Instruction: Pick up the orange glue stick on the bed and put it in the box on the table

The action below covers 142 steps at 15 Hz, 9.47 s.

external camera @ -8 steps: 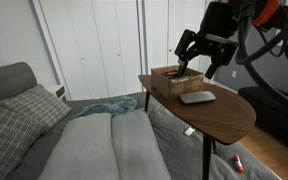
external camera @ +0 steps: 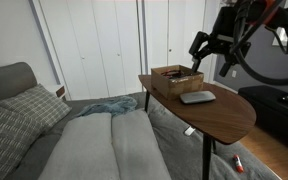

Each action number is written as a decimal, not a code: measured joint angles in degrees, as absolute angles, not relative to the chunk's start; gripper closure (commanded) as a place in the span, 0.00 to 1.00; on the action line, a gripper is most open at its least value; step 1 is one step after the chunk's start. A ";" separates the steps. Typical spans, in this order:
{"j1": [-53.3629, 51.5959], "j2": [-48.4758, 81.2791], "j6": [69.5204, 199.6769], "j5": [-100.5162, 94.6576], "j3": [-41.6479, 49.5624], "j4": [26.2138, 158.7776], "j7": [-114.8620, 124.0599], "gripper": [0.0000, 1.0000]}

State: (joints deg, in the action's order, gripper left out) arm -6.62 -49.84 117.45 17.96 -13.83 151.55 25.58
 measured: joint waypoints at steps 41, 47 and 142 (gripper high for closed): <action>37.99 6.92 137.65 -0.20 18.52 144.28 43.86 0.00; 38.53 27.40 135.86 7.65 21.52 134.68 44.32 0.00; 50.92 37.14 155.06 21.88 12.04 102.41 2.96 0.92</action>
State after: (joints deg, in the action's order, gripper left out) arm 50.92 37.14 155.06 21.88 12.04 102.41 2.96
